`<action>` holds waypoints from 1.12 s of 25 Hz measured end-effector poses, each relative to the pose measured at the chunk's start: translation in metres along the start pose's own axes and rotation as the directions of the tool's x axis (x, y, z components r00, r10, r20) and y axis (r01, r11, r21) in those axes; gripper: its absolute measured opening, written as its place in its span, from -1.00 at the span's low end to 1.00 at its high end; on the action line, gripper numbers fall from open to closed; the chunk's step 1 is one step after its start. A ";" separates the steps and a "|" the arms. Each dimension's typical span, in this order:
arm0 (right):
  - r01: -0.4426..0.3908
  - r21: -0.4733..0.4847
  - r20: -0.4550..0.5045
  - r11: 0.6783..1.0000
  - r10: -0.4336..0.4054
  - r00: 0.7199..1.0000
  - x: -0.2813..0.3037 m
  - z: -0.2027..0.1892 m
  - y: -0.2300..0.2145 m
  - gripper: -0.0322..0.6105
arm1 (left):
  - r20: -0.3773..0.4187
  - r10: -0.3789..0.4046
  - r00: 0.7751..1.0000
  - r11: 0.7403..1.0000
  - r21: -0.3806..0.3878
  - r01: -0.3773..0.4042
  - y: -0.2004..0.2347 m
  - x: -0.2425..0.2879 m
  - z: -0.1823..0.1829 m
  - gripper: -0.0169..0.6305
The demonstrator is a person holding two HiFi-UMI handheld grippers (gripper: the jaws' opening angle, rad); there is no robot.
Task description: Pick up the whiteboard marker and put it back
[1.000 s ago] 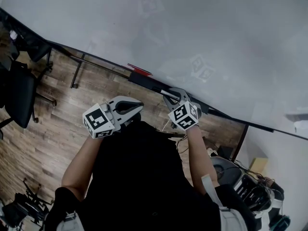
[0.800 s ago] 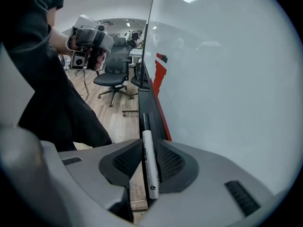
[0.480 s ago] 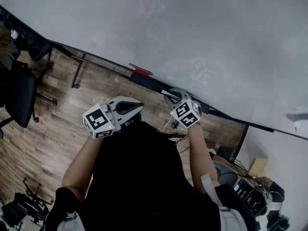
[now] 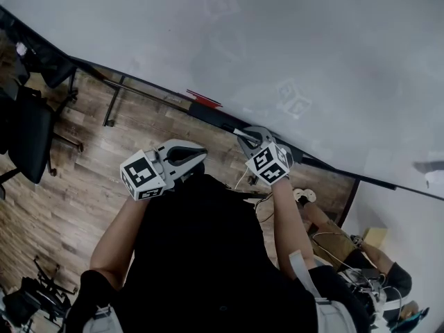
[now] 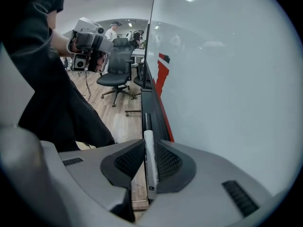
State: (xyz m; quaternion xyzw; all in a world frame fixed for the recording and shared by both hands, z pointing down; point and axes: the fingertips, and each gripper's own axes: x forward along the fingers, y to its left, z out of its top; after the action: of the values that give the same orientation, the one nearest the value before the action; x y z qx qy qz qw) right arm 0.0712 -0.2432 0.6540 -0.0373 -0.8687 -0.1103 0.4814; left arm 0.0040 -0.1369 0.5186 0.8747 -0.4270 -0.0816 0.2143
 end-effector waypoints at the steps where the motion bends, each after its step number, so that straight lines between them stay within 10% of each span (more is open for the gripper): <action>1: 0.003 -0.002 0.007 1.000 -0.003 1.000 0.000 0.001 0.000 -0.67 | 0.001 0.000 1.000 1.000 0.001 0.000 0.000 0.000 -0.001 -0.91; 14: 0.089 -0.036 0.197 0.995 -0.081 0.977 -0.039 0.052 -0.002 -0.67 | 0.001 -0.015 1.000 1.000 0.017 0.015 -0.003 -0.002 0.003 -0.91; 28: 0.174 0.077 0.514 0.982 -0.189 0.837 -0.136 0.155 -0.001 -0.67 | 0.018 -0.072 0.997 0.979 0.194 0.067 0.004 -0.001 0.083 -0.91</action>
State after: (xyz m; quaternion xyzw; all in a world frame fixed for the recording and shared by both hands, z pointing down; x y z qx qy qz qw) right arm 0.0154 -0.2028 0.4593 0.0233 -0.9672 -0.1297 0.2173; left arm -0.0267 -0.1635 0.4464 0.9047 -0.4046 -0.0582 0.1201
